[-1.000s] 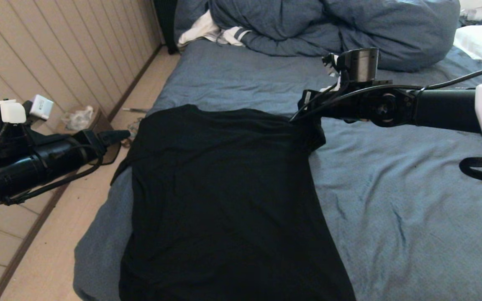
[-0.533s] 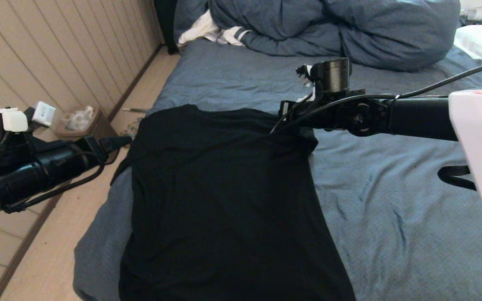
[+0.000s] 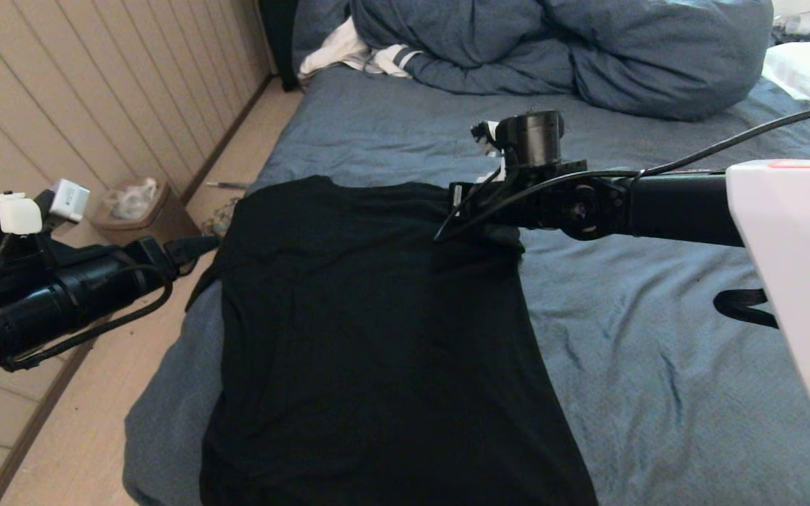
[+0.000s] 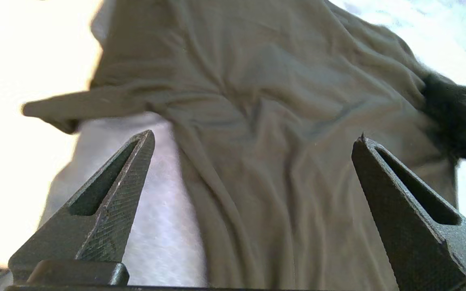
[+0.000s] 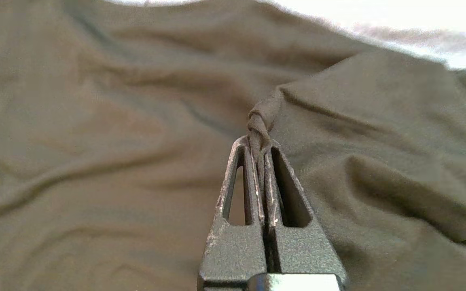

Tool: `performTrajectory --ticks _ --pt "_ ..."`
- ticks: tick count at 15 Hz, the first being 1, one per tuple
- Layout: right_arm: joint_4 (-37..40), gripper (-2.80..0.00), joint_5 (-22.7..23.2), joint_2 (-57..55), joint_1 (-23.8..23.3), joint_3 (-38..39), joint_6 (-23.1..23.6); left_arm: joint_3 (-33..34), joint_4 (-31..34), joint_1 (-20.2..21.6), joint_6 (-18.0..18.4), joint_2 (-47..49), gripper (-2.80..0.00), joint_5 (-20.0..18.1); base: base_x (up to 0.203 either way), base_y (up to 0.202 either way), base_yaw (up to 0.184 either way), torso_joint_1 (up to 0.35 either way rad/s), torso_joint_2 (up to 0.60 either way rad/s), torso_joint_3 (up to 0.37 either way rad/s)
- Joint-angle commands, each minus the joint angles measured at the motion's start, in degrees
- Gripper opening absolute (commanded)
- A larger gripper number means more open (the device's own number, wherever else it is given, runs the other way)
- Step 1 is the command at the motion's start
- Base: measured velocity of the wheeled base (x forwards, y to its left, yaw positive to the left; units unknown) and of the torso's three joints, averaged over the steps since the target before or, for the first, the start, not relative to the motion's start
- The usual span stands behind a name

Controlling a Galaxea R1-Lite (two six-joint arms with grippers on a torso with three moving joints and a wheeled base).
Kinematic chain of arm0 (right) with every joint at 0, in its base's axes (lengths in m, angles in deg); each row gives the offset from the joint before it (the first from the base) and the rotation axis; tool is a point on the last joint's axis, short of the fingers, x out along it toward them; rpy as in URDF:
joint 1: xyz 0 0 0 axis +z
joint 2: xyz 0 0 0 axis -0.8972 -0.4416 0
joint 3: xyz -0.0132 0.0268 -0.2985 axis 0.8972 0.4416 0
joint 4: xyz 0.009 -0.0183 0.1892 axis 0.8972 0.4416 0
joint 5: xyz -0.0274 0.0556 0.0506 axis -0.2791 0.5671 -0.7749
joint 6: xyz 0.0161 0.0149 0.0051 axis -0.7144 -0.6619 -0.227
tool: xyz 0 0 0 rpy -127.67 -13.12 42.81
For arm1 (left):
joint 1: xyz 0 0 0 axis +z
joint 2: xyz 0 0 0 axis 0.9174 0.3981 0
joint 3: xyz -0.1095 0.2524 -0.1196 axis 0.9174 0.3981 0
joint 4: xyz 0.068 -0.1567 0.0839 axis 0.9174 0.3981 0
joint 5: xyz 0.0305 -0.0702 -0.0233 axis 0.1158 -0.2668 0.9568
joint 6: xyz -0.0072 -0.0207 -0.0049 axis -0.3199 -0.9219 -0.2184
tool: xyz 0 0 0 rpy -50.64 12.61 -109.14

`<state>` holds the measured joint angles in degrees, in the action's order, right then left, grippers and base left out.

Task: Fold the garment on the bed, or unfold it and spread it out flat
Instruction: Fold the black T-shirt

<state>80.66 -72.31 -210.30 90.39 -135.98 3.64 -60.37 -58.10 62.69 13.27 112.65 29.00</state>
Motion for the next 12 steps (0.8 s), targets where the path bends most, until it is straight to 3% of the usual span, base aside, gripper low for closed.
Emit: performTrajectory --ticks 1,12 --pt "0.0 -2.8 -0.6 -0.7 0.7 0.0 0.1 0.2 -0.2 -0.3 -0.2 -0.4 0.0 -0.1 0.0 0.0 0.0 0.0 0.0 0.0" --pt "-0.1 -2.8 -2.6 -3.7 3.6 -0.1 2.2 1.0 -0.2 -1.5 -0.2 0.0 0.0 -0.1 0.0 0.0 0.0 0.0 0.0 0.0"
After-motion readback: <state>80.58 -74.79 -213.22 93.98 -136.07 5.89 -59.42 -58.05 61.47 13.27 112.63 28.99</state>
